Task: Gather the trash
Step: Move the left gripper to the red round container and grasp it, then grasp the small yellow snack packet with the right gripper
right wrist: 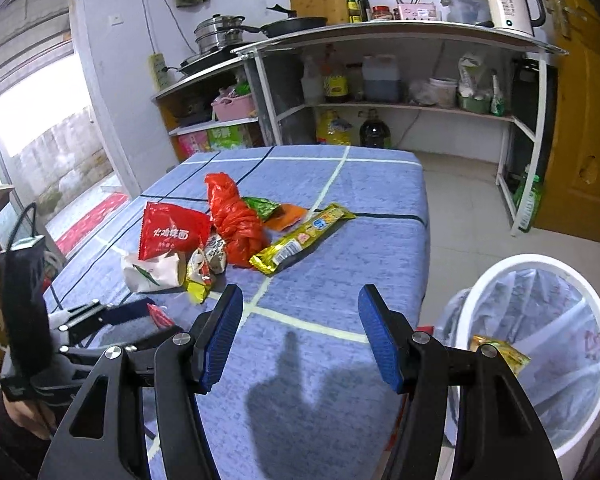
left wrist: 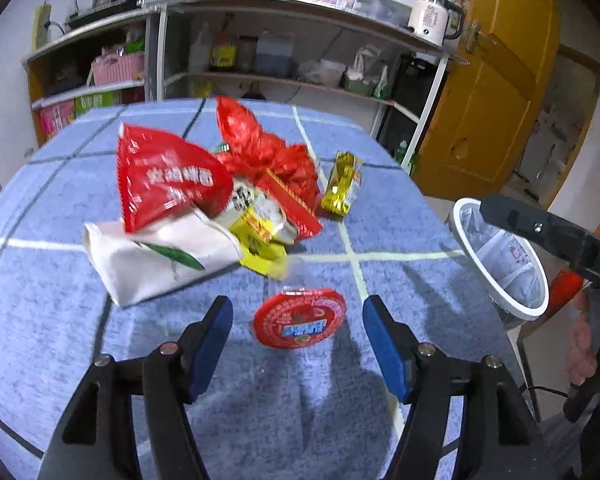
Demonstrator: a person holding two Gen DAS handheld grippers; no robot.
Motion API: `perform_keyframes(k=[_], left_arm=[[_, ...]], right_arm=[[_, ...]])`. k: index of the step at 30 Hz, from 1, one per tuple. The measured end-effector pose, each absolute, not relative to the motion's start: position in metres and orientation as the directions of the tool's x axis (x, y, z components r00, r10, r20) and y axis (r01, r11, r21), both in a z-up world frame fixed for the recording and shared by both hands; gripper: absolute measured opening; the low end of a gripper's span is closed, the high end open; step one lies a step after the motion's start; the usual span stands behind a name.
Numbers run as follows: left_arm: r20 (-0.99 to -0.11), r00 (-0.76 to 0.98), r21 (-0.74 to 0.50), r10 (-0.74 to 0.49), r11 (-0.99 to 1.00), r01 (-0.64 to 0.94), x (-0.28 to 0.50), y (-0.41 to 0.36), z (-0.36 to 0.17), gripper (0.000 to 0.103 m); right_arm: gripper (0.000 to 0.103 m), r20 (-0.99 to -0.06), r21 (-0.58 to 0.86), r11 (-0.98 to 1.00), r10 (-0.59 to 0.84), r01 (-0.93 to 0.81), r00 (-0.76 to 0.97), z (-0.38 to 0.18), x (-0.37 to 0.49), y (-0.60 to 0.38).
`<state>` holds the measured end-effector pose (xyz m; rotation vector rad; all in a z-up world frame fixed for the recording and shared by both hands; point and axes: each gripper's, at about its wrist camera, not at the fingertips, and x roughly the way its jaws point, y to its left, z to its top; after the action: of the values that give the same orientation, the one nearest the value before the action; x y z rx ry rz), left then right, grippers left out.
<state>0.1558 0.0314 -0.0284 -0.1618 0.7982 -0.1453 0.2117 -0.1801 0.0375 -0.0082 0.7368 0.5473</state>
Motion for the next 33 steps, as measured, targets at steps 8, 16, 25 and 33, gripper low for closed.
perform_keyframes(k=[8,16,25,33], left_arm=[[-0.696,0.688,-0.212,-0.206,0.974,0.077,0.150,0.034,-0.030,0.046],[-0.634,0.746,-0.235,-0.203,0.970,0.065,0.130,0.060,-0.011,0.046],[-0.608,0.775,-0.249,-0.174,0.968,0.022,0.124,0.087,-0.004,0.046],[-0.614,0.775,-0.254,-0.148,0.967,-0.017,0.123,0.103,-0.008,0.046]], right_arm=[[0.058,-0.656,0.187,0.820,0.514,-0.542,0.552,0.035,0.217,-0.148],[0.050,-0.695,0.189,0.760,0.551,-0.622,0.462,0.024,0.226,-0.103],[0.046,-0.738,0.209,0.753,0.540,-0.624,0.405,0.001,0.247,-0.069],[0.030,-0.760,0.196,0.747,0.525,-0.636,0.382,-0.009,0.254,-0.047]])
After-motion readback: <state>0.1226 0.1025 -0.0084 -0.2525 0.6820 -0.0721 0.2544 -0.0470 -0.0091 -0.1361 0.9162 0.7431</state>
